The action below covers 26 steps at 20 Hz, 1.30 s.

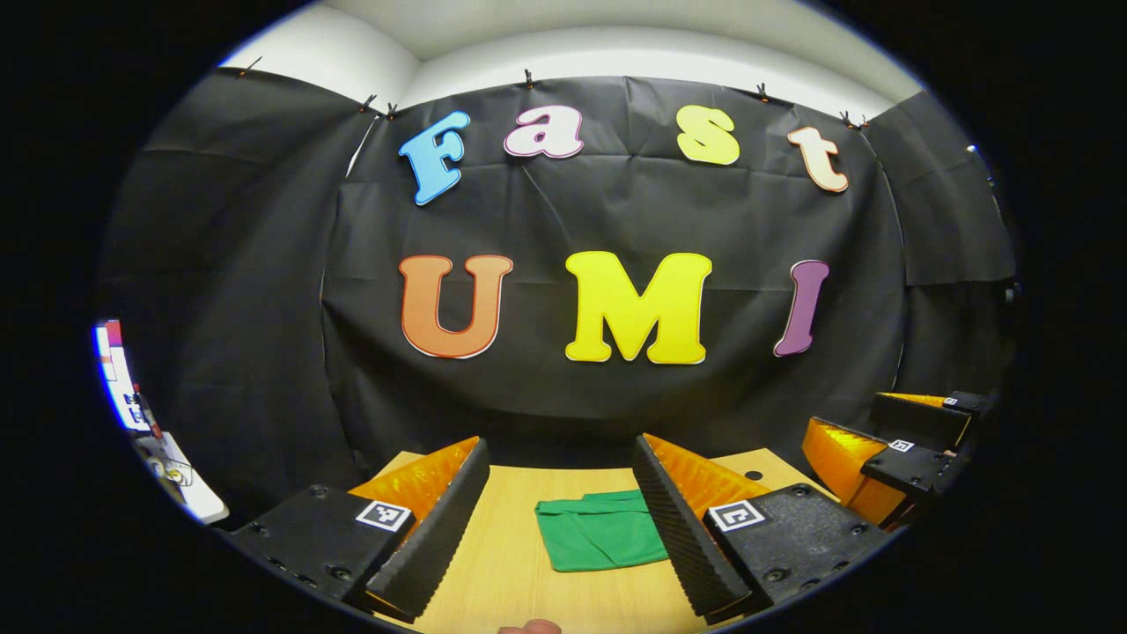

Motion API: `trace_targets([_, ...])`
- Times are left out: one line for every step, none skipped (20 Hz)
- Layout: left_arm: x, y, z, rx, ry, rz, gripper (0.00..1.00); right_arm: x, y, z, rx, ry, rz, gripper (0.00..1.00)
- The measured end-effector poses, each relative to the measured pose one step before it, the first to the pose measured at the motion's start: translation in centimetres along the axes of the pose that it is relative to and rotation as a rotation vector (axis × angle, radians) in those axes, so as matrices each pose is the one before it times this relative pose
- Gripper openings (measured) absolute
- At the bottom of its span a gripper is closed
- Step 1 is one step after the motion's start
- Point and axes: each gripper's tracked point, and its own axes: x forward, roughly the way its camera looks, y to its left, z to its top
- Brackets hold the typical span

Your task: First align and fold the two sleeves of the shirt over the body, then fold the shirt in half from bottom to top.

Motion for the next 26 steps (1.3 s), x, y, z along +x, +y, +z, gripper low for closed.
trace_targets([0.103, -0.206, 0.164, 0.00141, -0.00126, 0.00475, 1.0, 0.156, -0.282, -0.089, 0.00601, 0.00274, -0.00069, 0.96])
trace_targets([0.014, 0.101, 0.219, 0.00461, -0.0022, 0.00288, 1.0, 0.029, -0.106, -0.085, 0.00371, 0.00709, 0.00365, 0.96])
trace_targets([0.113, -0.271, 0.201, 0.00358, -0.00389, -0.00106, 1.0, 0.129, -0.161, -0.097, -0.00233, 0.00336, 0.00197, 0.96])
trace_targets([0.175, -0.391, 0.059, 0.00239, -0.0045, 0.00091, 1.0, 0.187, -0.296, 0.027, -0.00244, 0.00074, -0.00035, 0.96])
trace_targets([0.18, -0.309, 0.0, 0.0021, -0.00264, 0.00196, 1.0, 0.157, -0.145, -0.008, 0.00093, 0.00028, 0.00194, 0.96])
trace_targets([0.121, -0.117, -0.048, 0.00055, -0.00278, 0.00334, 1.0, 0.117, -0.132, 0.113, 0.00416, -0.0036, 0.00148, 0.96])
trace_targets([0.164, -0.098, -0.136, -0.00131, 0.00238, 0.00277, 1.0, 0.063, -0.173, -0.013, 0.00004, 0.00143, 0.00132, 0.96])
trace_targets([0.058, -0.181, -0.194, 0.00175, 0.00633, -0.0001, 1.0, -0.034, -0.182, -0.11, 0.00273, 0.00739, -0.00222, 0.96])
trace_targets([-0.044, -0.246, -0.169, 0.00016, 0.00329, -0.00423, 1.0, -0.02, -0.226, -0.08, 0.00879, -0.00017, 0.00511, 0.96])
trace_targets([0.109, -0.261, -0.017, -0.00307, -0.00164, -0.00897, 1.0, 0.13, -0.099, -0.005, 0.00486, -0.00426, 0.00583, 0.96])
trace_targets([0.142, -0.223, -0.166, -0.00276, 0.00194, -0.00359, 1.0, 0.238, -0.052, -0.108, -0.00129, -0.00193, 0.00524, 0.96])
trace_targets([0.091, -0.169, -0.256, -0.00092, 0.0077, -0.00093, 1.0, 0.143, 0.012, -0.154, -0.00399, 0.00279, 0.00431, 0.96])
trace_targets([0.115, -0.088, -0.037, 0.00269, 0.00557, 0.00316, 1.0, 0.1, 0.023, -0.183, -0.00056, 0.00472, 0.00268, 0.96])
trace_targets([-0.011, -0.077, 0.127, 0.00357, -0.00066, 0.00352, 1.0, -0.026, -0.001, -0.089, 0.00407, 0.00462, 0.00428, 0.96])
trace_targets([0.008, -0.061, 0.309, 0.00538, -0.00899, -0.00107, 1.0, 0.002, 0.031, -0.013, 0.00279, 0.00031, 0.00302, 0.96])
trace_targets([0.097, -0.168, 0.146, 0.00325, -0.00685, -0.00366, 1.0, 0.022, -0.18, 0.069, -0.00168, -0.00313, -0.00235, 0.97])
trace_targets([0.054, -0.243, -0.066, -0.00206, -0.00024, -0.00696, 1.0, 0.173, -0.321, -0.017, 0.0016, -0.00271, -0.00461, 0.97])
trace_targets([0.152, -0.243, -0.328, -0.00434, 0.00677, -0.0068, 1.0, 0.061, -0.19, 0.02, 0.00814, 0.00175, -0.00338, 0.96])
trace_targets([0.018, -0.135, -0.193, 0.0001, 0.00571, -0.00214, 1.0, 0.145, -0.021, -0.108, 0.0098, 0.00334, 0.00089, 0.96])
trace_targets([0.199, 0.059, 0.134, 0.00285, 0.00069, 0.00176, 1.0, 0.057, -0.051, -0.038, 0.00551, 0.00194, 0.00065, 0.96])
trace_targets([0.092, 0.094, 0.131, 0.00401, -0.00095, 0.00456, 1.0, 0.114, -0.192, 0.011, 0.00038, 0.00133, -0.001, 0.96])
trace_targets([-0.015, 0.105, 0.092, 0.00443, -0.00213, 0.00757, 1.0, 0.119, -0.089, 0.042, -0.0004, 0.00024, -0.00001, 0.96])
trace_targets([0.059, 0.052, 0.152, 0.00055, -0.00184, 0.00742, 1.0, 0.12, 0.089, 0.118, 0.00046, -0.00166, 0.00308, 0.96])
trace_targets([0.068, -0.222, 0.062, -0.00318, -0.00408, -0.00044, 1.0, -0.015, 0.087, 0.229, -0.00012, -0.00513, 0.00289, 0.96])
trace_targets([0.122, -0.304, 0.06, -0.00117, -0.00083, -0.00212, 1.0, 0.057, 0.042, 0.021, -0.00398, -0.00217, 0.00452, 0.96])
trace_targets([-0.02, -0.151, 0.129, 0.0037, -0.00061, -0.00197, 1.0, 0.017, 0.039, 0.049, -0.0063, 0.00017, 0.00419, 0.96])
